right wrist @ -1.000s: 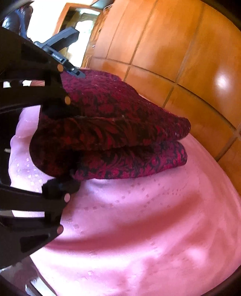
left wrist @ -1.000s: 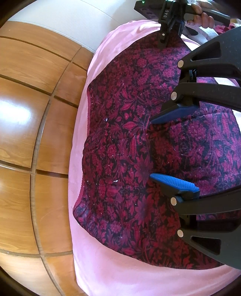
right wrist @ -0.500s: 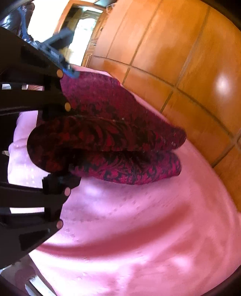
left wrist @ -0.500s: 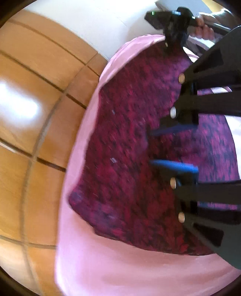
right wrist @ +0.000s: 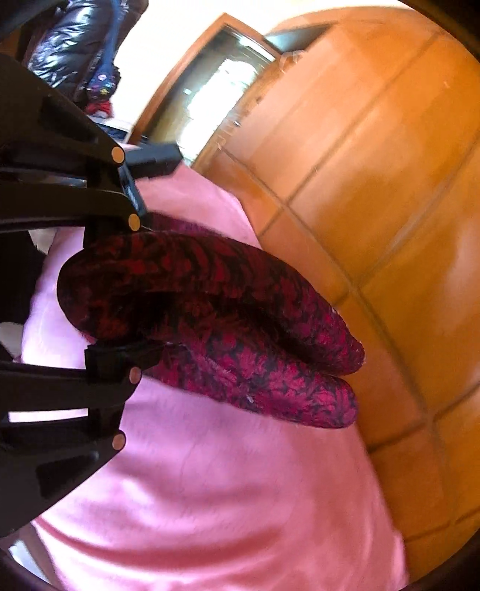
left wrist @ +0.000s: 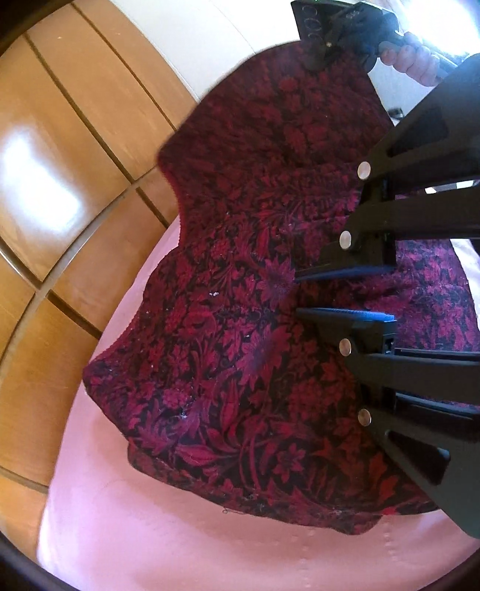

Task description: Fold small clothes

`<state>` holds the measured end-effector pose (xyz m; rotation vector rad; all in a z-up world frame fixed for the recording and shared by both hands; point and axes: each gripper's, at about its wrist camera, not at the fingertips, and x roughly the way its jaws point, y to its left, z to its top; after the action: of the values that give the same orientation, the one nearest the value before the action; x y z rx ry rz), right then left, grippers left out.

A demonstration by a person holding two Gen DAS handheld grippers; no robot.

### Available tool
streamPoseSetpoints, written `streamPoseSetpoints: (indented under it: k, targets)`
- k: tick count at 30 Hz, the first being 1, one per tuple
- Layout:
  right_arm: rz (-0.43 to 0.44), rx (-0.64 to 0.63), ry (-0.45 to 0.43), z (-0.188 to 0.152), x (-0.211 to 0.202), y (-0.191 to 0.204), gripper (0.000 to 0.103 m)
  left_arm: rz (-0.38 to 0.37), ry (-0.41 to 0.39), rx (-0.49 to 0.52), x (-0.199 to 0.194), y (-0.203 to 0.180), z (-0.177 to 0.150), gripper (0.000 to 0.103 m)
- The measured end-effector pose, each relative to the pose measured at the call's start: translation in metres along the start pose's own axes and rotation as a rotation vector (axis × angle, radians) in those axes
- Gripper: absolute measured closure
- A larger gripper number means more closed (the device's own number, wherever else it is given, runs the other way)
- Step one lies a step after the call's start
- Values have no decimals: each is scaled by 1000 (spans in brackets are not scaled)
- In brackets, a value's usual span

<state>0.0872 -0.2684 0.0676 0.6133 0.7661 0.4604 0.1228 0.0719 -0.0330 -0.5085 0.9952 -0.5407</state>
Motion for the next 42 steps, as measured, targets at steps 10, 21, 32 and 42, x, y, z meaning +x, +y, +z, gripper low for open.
streamPoseSetpoints:
  k: [10, 21, 32, 42]
  targets:
    - [191, -166, 88, -2, 63, 81, 73, -12, 13, 5, 5, 0, 3, 91]
    - [79, -388, 179, -37, 112, 117, 74, -156, -117, -138, -54, 48, 12, 91]
    - [-83, -696, 179, -89, 157, 155, 73, -346, -208, -266, -103, 81, 34, 38]
    - [-156, -898, 147, -131, 182, 170, 73, -153, 13, 85, -63, 17, 52, 59]
